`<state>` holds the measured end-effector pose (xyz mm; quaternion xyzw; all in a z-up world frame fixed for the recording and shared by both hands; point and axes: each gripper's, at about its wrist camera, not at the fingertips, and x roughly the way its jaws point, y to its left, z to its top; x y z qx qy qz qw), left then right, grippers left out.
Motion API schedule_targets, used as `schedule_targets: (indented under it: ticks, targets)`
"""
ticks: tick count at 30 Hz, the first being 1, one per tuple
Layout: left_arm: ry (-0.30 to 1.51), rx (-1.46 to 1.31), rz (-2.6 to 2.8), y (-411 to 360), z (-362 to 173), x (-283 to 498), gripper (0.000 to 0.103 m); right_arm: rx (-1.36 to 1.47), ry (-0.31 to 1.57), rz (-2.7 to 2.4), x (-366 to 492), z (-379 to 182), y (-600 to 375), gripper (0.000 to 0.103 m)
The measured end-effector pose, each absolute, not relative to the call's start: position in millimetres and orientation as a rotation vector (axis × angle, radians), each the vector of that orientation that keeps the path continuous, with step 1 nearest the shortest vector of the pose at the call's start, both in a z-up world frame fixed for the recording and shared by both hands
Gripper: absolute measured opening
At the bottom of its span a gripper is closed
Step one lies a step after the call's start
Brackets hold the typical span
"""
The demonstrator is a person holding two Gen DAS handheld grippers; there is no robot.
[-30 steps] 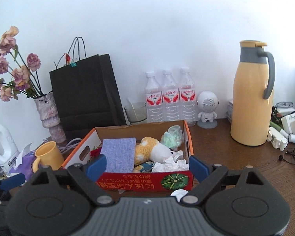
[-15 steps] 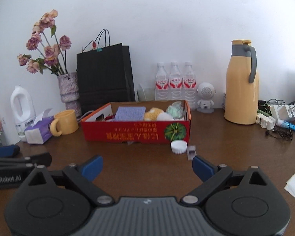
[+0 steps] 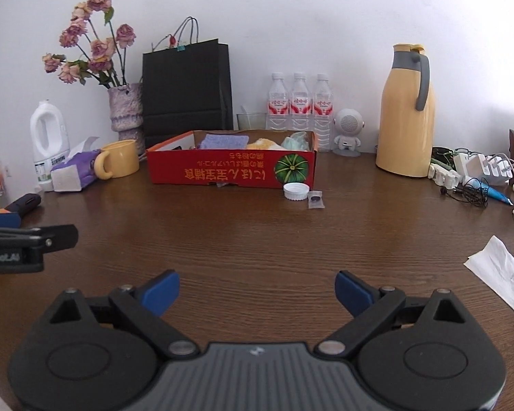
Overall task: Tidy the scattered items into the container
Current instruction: 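Withdraw both tools from the box back over the table, then grasp the clear packet with the right tool while the left tool grasps the white cap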
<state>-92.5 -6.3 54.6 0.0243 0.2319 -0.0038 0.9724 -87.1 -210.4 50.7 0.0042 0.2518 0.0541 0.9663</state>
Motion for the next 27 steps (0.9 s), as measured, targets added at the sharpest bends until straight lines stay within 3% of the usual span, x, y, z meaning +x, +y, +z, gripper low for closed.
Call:
schedule_targets:
  ticks: [2,6,13,16,18,22,24,27]
  targets:
    - [0.478,0.048,-0.024,-8,53,-83,0.103,0.018,0.536,0.076,-64,51,-226,0.093]
    - [0.505,0.039,-0.048,-11,50,-58,0.103,0.036,0.597,0.06,0,49,-245,0.067]
    - [0.526,0.065,-0.121,-23,45,-14,0.103,-0.022,0.64,0.069,118,35,-236,0.062]
    - [0.543,0.079,-0.14,-27,42,9,0.103,-0.022,0.686,0.09,156,28,-236,0.045]
    - [0.545,0.083,-0.147,-29,43,23,0.103,-0.024,0.701,0.101,170,24,-237,0.035]
    - [0.54,0.093,-0.183,-38,45,49,0.103,-0.029,0.698,0.114,179,21,-239,0.031]
    - [0.54,0.101,-0.206,-46,45,64,0.103,-0.016,0.695,0.119,181,21,-243,0.019]
    - [0.562,0.102,-0.244,-61,44,90,0.103,0.003,0.682,0.091,177,21,-253,0.018]
